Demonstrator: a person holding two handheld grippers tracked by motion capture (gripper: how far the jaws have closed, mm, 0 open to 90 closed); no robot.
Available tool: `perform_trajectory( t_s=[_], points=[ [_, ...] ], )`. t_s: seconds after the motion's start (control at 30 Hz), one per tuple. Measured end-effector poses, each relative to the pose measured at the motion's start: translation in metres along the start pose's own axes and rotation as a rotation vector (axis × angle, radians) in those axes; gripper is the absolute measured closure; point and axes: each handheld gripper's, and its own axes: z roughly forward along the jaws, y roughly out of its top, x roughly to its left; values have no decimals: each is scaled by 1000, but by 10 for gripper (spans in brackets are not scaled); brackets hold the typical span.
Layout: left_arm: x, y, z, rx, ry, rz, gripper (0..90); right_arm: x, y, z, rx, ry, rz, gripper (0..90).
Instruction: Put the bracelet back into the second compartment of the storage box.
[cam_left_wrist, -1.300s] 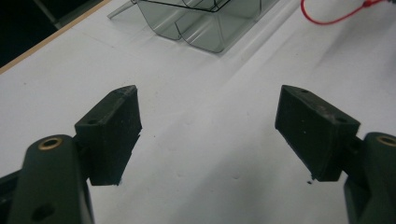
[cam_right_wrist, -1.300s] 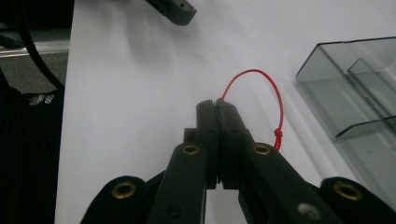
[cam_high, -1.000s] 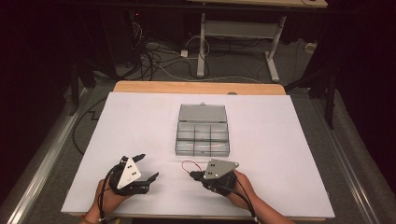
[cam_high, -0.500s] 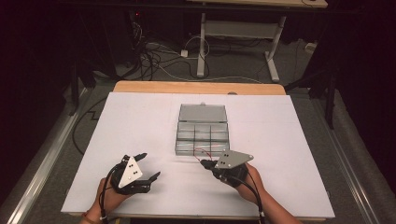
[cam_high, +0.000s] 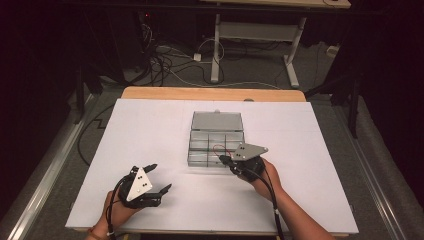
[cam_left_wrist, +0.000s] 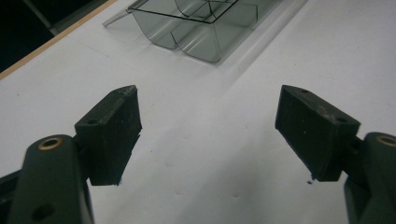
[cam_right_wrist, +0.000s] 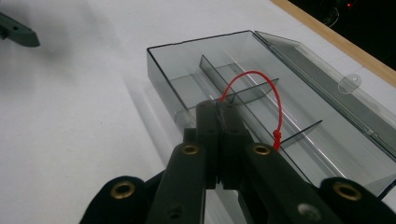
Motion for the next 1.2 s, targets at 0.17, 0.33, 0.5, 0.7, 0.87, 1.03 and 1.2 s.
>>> perform_trajectory(
  t_s=[0.17,0.33,0.5,0.7,0.87,1.03,1.2],
  points=[
    [-1,0,1,3,-3,5,220,-7,1,7,6,-8,10,899],
    [-1,0,1,5,-3,8,220,-11,1,16,27,-19,3,899],
    [-1,0,1,7,-6,10,220,-15,1,19,32,-38,-3,899],
    [-1,0,2,10,-8,11,220,-20,-1,28,49,-75,-2,899],
    [-1,0,1,7,-8,8,220,-22,0,31,33,-109,5,899],
    [-1,-1,2,13,-9,9,220,-25,5,33,42,-126,8,898],
    [-2,0,2,12,-12,9,220,-23,8,43,83,-140,-42,898]
  ],
)
